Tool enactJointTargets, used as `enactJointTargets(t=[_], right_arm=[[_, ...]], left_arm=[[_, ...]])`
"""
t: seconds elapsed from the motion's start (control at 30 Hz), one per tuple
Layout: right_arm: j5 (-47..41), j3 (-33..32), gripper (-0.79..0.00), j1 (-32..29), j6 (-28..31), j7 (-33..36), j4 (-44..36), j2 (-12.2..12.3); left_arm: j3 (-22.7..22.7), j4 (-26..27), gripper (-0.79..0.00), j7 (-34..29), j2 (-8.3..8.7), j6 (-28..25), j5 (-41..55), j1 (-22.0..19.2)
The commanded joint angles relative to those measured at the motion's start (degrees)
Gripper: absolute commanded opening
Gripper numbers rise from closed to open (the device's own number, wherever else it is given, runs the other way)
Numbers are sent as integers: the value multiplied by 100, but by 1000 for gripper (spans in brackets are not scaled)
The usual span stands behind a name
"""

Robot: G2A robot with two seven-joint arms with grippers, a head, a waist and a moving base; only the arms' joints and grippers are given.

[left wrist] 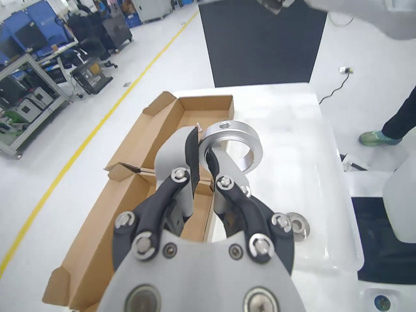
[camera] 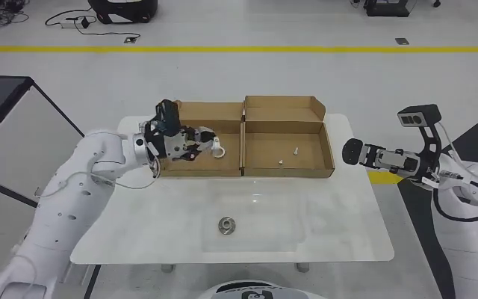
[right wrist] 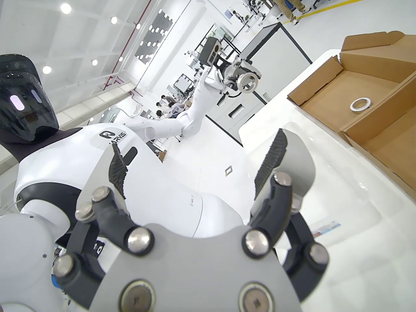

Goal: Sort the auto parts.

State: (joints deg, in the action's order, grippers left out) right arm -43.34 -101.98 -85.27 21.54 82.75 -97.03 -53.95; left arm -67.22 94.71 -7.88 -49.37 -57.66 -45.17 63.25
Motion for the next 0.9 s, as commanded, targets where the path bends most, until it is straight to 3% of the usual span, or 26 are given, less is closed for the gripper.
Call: enactJointTargets(t=[0.0,0.3,0.63,0.87], right_arm=[[0,0,0,0,0,0,0,0],[0,0,0,0,0,0,0,0],[0,0,0,0,0,0,0,0],[0,0,0,0,0,0,0,0]], left_arm=[[-56,-22,-785,432,4,-34,210,57],[-38,164,-785,2421,150,-34,538,303],[56,273,-785,5262,491,-34,-468,553],[-289,896,-785,5418,680,-34,-206,825]])
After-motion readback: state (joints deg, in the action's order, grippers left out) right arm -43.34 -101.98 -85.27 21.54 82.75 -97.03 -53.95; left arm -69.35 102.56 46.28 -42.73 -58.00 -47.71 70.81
